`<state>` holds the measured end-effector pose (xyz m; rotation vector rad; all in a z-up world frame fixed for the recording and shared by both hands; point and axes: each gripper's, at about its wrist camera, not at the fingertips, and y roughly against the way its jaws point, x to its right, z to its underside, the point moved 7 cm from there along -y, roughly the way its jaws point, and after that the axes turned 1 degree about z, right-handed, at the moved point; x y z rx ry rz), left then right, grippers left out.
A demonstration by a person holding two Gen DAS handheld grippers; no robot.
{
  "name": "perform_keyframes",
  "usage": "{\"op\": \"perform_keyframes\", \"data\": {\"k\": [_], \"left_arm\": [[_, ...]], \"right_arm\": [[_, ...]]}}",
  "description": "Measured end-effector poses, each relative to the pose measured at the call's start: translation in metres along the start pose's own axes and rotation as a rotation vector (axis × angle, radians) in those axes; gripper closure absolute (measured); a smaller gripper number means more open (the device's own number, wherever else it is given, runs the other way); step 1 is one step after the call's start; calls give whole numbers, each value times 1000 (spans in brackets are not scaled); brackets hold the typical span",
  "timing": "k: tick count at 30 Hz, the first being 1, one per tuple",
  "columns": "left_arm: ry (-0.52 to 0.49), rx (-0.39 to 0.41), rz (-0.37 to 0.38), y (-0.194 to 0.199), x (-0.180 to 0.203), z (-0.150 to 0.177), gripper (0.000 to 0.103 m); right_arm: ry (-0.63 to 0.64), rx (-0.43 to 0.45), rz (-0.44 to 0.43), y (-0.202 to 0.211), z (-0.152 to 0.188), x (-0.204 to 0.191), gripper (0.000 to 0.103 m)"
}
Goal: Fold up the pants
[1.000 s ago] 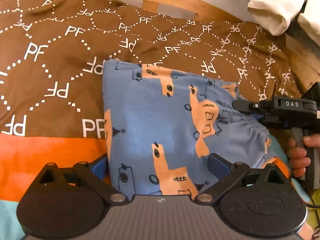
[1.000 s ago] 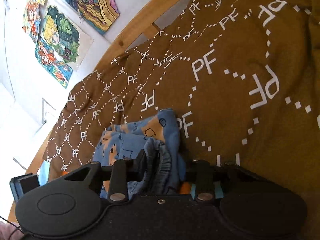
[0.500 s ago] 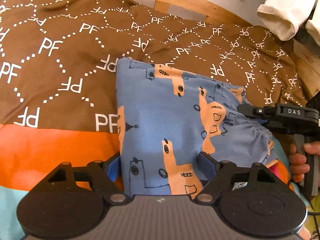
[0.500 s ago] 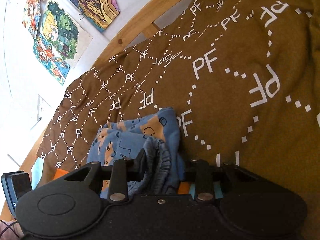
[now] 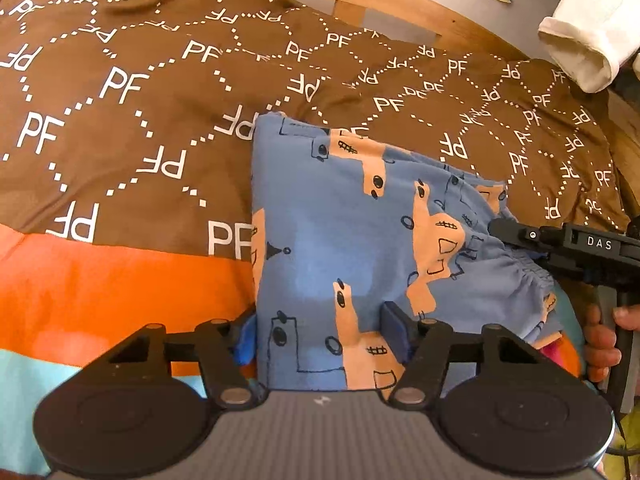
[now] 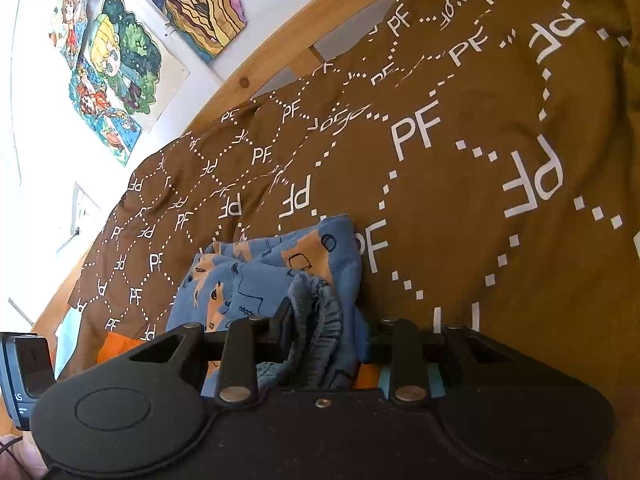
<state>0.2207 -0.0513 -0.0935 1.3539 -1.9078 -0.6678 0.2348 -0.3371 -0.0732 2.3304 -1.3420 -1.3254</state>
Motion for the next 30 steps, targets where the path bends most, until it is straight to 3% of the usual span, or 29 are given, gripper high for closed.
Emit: {"op": "perform_keyframes", "data": {"k": [10, 17, 20, 23, 30], "left_arm": [[46, -20, -27, 3, -1, 0, 41], [79, -24, -23, 6, -2, 0, 61], [71, -14, -29, 10, -1, -1, 75], [51, -3, -36, 15, 3, -2, 82], [49, 29, -5, 27, 9, -8, 86]], "right_arm": [[7, 4, 12, 0, 0, -1, 72], [66, 18, 52, 1, 1, -9, 77], [143, 43, 90, 4, 2, -19, 81], [270, 73, 143, 8, 5, -35, 84], [427, 139, 180, 18, 7, -57, 87]]}}
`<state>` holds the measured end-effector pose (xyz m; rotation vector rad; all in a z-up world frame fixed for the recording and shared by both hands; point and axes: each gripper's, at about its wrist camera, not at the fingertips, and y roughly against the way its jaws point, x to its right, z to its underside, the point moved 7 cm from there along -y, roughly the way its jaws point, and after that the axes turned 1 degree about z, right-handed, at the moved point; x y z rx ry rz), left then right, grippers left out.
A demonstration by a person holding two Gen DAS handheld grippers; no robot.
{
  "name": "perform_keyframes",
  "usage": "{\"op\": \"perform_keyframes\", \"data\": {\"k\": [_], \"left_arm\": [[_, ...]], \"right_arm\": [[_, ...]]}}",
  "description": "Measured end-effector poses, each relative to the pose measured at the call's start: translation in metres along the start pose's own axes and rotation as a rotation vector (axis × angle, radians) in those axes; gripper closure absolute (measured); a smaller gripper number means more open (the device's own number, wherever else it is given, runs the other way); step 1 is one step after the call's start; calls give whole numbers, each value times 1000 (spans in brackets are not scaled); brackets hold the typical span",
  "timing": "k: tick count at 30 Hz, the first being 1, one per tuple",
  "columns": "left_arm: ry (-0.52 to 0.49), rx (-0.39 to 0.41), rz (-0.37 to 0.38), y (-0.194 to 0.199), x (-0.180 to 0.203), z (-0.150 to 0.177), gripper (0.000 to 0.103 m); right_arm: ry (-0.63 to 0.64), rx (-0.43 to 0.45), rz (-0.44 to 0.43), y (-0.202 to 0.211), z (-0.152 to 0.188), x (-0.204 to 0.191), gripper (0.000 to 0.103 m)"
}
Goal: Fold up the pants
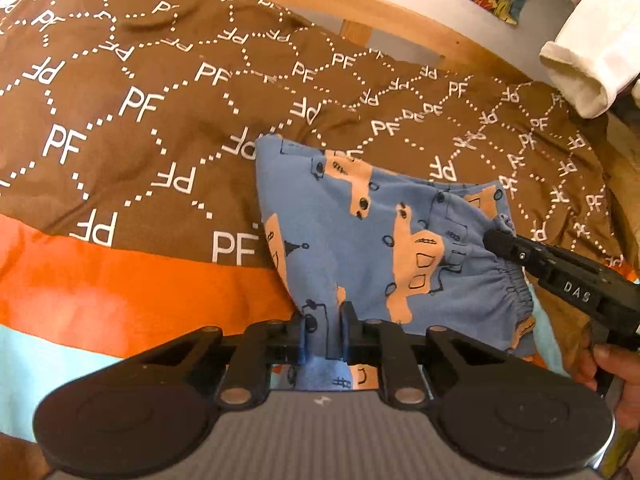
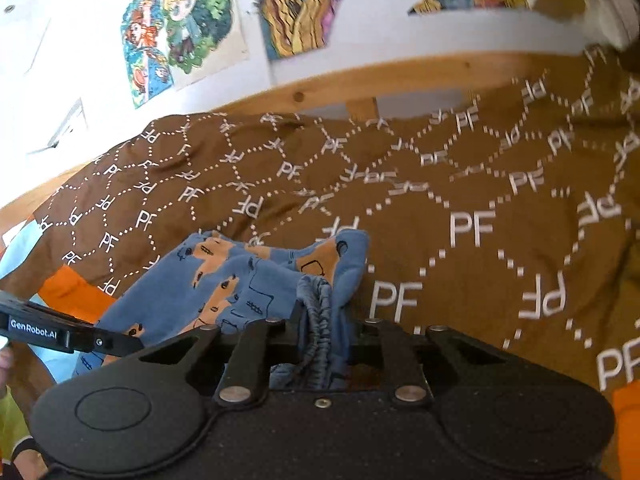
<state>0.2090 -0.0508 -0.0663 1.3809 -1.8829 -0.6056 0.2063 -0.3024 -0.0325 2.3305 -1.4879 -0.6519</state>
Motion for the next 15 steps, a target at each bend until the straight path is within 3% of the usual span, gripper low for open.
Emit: {"op": "perform_keyframes", "data": {"k": [9, 15], "left_arm": [[-90, 89, 33, 18, 17, -12, 86], [-181, 180, 48, 24, 37, -35, 86]], "right_arm": [[236, 123, 54, 23, -12, -34, 88], [302, 214, 114, 31, -32, -34, 88]]}}
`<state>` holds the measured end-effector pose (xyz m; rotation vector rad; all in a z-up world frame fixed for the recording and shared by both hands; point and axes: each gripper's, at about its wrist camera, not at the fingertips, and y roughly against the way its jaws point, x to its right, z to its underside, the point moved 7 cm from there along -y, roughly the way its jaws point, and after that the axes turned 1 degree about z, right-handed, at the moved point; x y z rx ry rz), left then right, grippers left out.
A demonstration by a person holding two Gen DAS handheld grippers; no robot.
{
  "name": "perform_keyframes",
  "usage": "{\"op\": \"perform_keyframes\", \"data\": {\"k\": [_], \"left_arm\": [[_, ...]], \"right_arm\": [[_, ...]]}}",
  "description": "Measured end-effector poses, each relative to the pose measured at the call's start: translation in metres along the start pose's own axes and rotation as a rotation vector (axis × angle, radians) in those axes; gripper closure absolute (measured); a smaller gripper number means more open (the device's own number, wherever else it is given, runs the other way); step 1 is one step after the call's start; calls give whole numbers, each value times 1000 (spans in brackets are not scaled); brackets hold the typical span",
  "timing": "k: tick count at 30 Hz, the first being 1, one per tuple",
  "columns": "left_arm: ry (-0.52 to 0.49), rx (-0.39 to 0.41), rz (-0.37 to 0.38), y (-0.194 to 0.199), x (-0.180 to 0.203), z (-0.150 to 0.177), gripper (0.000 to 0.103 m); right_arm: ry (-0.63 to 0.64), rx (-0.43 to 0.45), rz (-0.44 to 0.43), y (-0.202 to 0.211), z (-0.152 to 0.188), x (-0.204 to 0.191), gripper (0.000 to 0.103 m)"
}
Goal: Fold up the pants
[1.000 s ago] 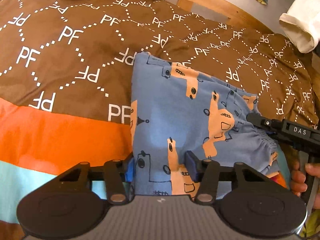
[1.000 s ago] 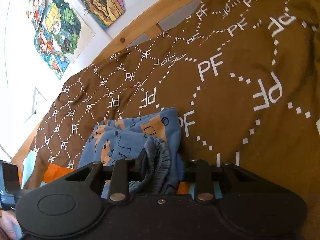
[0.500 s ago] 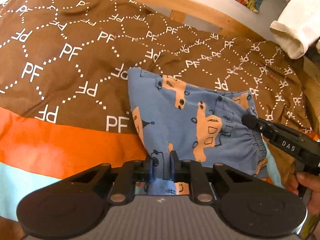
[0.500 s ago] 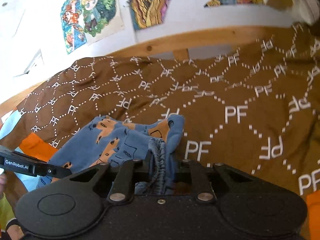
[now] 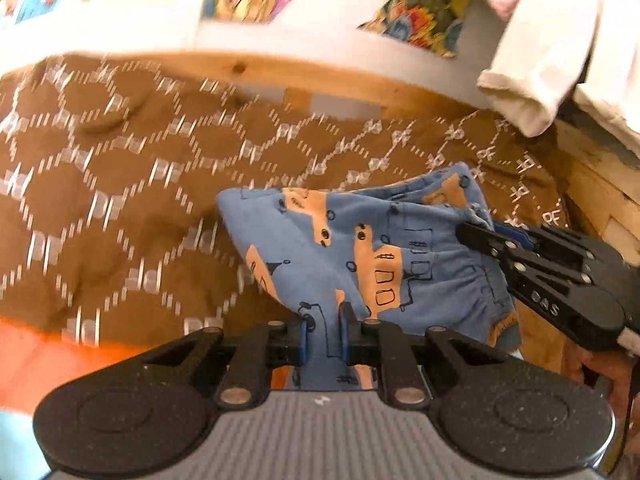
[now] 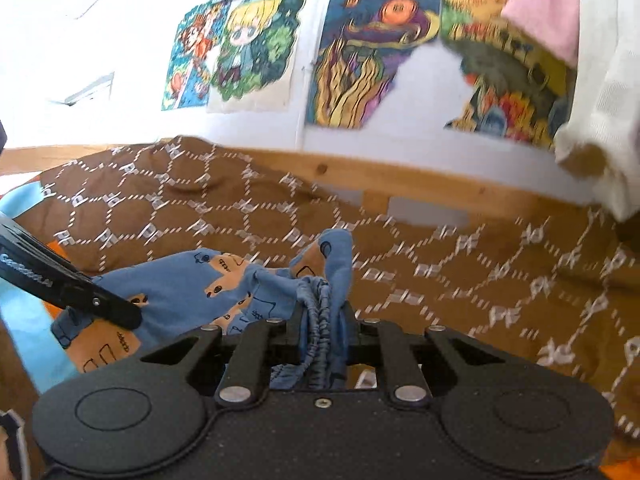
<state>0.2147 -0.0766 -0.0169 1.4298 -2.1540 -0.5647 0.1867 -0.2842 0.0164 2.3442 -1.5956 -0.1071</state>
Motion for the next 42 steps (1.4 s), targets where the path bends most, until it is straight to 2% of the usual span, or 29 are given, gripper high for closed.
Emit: {"op": "perform_keyframes", "data": {"k": [3, 5, 8, 10, 12, 15, 16, 18, 20, 22, 23, 25, 27, 29, 30, 32, 34, 37, 42], "left_arm": [[-46, 31, 9, -12, 3, -26, 86], [-31, 56, 29, -22, -1, -45, 87], [9, 84, 37, -40, -12, -68, 86], [41, 70, 40, -57, -22, -75, 86], [79, 20, 48, -77, -33, -71, 86], [106, -66, 38, -102, -46, -53, 84], [103, -78, 37, -105, -48, -48, 83], [99, -85, 28, -106, -51, -40, 77], [89, -80, 15, -102, -52, -38, 68], [85, -81, 2, -99, -56, -39, 62], [88, -80, -2, -96, -58, -38, 56], [91, -81, -19, -90, -61, -39, 52], [78, -74, -37, -84, -61, -39, 41], [65, -59, -63, -79, -58, -41, 20], [57, -50, -76, -76, -57, -41, 16], [37, -27, -90, -70, -53, -43, 6], [18, -14, -102, -65, -49, -45, 1], [22, 8, -100, -57, -42, -50, 0], [107, 47, -66, -45, -35, -57, 0]], "right_arm": [[-52, 18, 2, -17, -19, 17, 88], [-116, 32, 7, -32, -35, 35, 88], [-125, 44, 27, -56, -54, 54, 88], [-148, 14, 30, -73, -57, 65, 87], [-203, -37, 32, -91, -50, 76, 87], [-248, -159, 41, -117, -21, 86, 85], [-244, -193, 57, -123, -11, 88, 81], [-255, -201, 77, -127, 0, 94, 74], [-295, -198, 88, -126, 1, 100, 58], [-301, -195, 101, -125, 0, 103, 52], [-298, -199, 104, -124, 0, 104, 49], [-297, -199, 112, -123, -2, 105, 45], [-299, -191, 130, -119, -3, 105, 36], [-301, -183, 154, -114, -7, 107, 21], [-303, -178, 163, -111, -8, 108, 17], [-313, -163, 176, -105, -11, 111, 3], [-328, -144, 189, -98, -15, 113, 1], [-350, -123, 204, -86, -19, 114, 1], [-331, -98, 211, -63, -26, 103, 1]]}}
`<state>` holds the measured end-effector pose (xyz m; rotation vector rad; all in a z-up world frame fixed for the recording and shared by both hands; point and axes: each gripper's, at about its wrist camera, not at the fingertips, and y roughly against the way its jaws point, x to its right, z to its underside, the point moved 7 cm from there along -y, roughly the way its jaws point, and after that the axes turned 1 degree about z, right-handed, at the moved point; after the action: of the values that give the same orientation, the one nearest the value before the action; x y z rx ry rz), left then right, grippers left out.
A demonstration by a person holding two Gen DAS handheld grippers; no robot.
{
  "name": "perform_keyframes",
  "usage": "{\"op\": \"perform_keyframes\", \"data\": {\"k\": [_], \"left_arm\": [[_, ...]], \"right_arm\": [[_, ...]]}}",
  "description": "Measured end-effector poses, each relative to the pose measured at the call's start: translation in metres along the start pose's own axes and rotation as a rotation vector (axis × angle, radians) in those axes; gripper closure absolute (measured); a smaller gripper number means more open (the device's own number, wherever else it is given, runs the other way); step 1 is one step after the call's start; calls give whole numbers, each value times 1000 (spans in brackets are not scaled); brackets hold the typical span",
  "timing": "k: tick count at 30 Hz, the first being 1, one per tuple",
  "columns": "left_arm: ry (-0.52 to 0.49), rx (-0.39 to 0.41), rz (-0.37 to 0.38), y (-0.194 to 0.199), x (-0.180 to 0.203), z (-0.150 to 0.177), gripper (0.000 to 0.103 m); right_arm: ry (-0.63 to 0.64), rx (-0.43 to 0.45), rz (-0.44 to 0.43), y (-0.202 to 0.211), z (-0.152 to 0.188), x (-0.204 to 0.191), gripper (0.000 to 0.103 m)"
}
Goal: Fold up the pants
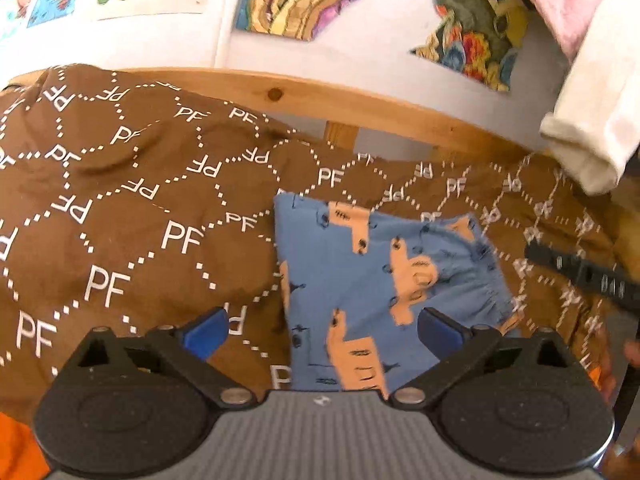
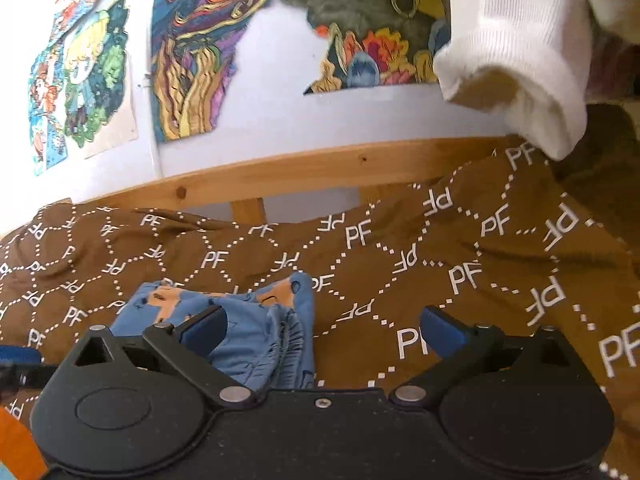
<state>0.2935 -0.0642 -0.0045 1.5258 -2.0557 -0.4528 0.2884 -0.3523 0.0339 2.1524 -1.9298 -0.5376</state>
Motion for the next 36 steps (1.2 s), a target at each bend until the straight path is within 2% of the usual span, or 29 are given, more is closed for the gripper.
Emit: {"op": "perform_keyframes", "data": {"k": [11, 23, 28, 30, 32, 36], "left_arm": [[81, 56, -38, 35, 2, 6, 0], [7, 59, -104, 73, 11, 33, 0], [-33, 103, -145, 86, 14, 41, 0], [-25, 125, -183, 93, 12, 47, 0], [-15, 131, -198, 97, 9, 53, 0], [-28, 101, -222, 99, 5, 65, 0]], "right_arm": [[66, 61, -17, 65, 0, -25, 1], [95, 108, -48, 116, 12, -50, 1], [99, 138, -34, 132, 21, -55, 1], [96, 117, -6, 134, 28, -56, 1], [91, 77, -17, 133, 38, -58, 1], [92, 38, -23, 139, 53, -65, 1]]}}
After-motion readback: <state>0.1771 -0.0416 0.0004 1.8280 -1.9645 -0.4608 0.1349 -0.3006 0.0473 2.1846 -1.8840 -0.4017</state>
